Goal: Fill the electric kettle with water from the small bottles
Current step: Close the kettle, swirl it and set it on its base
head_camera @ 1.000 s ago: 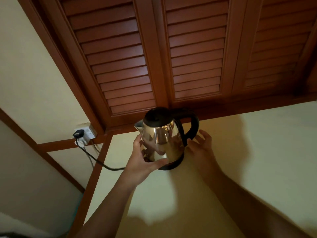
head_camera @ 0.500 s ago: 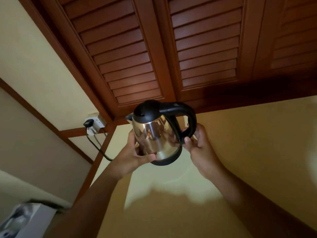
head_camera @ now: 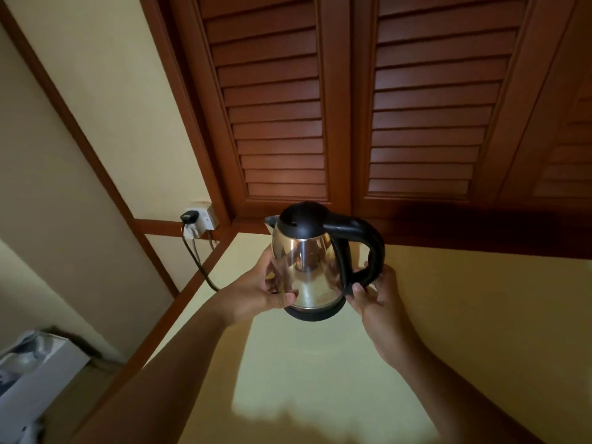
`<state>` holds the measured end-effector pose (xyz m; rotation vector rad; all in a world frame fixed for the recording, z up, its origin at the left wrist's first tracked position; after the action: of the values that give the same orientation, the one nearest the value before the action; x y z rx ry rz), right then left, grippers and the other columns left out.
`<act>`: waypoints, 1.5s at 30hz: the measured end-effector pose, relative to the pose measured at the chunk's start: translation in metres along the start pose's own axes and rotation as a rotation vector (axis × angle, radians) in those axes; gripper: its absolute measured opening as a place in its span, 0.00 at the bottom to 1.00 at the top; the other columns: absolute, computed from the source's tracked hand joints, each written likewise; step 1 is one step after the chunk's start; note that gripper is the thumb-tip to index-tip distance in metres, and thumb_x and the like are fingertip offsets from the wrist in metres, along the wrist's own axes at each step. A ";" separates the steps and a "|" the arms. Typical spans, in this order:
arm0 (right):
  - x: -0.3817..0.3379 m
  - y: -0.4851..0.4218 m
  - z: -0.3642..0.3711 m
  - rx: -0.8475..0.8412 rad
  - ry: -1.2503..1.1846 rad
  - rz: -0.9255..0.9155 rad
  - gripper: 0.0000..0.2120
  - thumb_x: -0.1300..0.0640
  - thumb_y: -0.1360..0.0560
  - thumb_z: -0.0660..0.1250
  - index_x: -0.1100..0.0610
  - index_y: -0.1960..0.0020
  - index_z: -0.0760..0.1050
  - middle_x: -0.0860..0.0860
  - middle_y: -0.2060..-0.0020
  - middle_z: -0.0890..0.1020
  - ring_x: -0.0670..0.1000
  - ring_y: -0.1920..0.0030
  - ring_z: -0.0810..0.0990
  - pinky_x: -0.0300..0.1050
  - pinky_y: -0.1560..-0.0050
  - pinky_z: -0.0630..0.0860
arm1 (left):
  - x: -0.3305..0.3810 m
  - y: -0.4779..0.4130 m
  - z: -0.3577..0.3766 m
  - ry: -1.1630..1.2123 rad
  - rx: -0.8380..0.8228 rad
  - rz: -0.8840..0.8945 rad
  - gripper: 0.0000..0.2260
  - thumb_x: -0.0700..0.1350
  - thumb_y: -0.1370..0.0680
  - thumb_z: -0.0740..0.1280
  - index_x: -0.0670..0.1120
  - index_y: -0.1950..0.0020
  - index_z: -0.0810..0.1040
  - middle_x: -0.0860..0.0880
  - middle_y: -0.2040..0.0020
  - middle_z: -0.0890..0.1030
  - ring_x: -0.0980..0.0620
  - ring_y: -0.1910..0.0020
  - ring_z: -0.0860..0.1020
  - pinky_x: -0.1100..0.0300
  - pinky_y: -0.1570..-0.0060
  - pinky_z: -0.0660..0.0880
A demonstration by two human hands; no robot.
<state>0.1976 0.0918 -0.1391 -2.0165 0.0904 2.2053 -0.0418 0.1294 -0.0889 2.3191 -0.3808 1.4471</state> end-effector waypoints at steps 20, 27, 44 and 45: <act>0.000 0.032 0.040 0.239 -0.025 0.082 0.25 0.59 0.17 0.63 0.44 0.25 0.60 0.41 0.44 0.79 0.50 0.39 0.78 0.57 0.33 0.73 | -0.022 -0.002 -0.010 -0.210 0.046 0.066 0.26 0.50 0.19 0.73 0.58 0.24 0.65 0.59 0.32 0.78 0.56 0.31 0.77 0.57 0.33 0.74; -0.015 0.032 0.037 0.254 0.173 0.093 0.20 0.53 0.15 0.59 0.50 0.25 0.62 0.50 0.38 0.79 0.50 0.43 0.76 0.49 0.43 0.71 | -0.026 -0.007 -0.011 -0.274 0.041 0.135 0.24 0.47 0.17 0.71 0.54 0.24 0.65 0.56 0.32 0.77 0.56 0.29 0.75 0.61 0.35 0.72; -0.026 0.025 0.017 0.293 0.186 0.053 0.18 0.56 0.16 0.61 0.47 0.28 0.67 0.45 0.44 0.81 0.49 0.43 0.82 0.55 0.38 0.79 | -0.037 0.003 0.014 -0.119 0.290 0.146 0.34 0.51 0.26 0.75 0.61 0.23 0.63 0.52 0.28 0.75 0.50 0.29 0.77 0.45 0.33 0.79; -0.027 0.024 0.017 0.294 0.206 0.056 0.18 0.55 0.17 0.61 0.45 0.28 0.66 0.46 0.42 0.81 0.50 0.43 0.82 0.57 0.37 0.78 | -0.037 0.003 0.015 -0.110 0.293 0.136 0.35 0.51 0.26 0.75 0.61 0.23 0.62 0.51 0.27 0.74 0.49 0.29 0.77 0.45 0.32 0.79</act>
<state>0.1798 0.0688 -0.1123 -2.0831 0.4702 1.8745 -0.0475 0.1209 -0.1276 2.6600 -0.3857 1.5309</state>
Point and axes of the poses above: each hand's wrist, its own y-axis away from the middle knuckle, its own z-axis out of the palm, x = y × z, the point moved 3 cm from there along -y, towards the middle knuckle
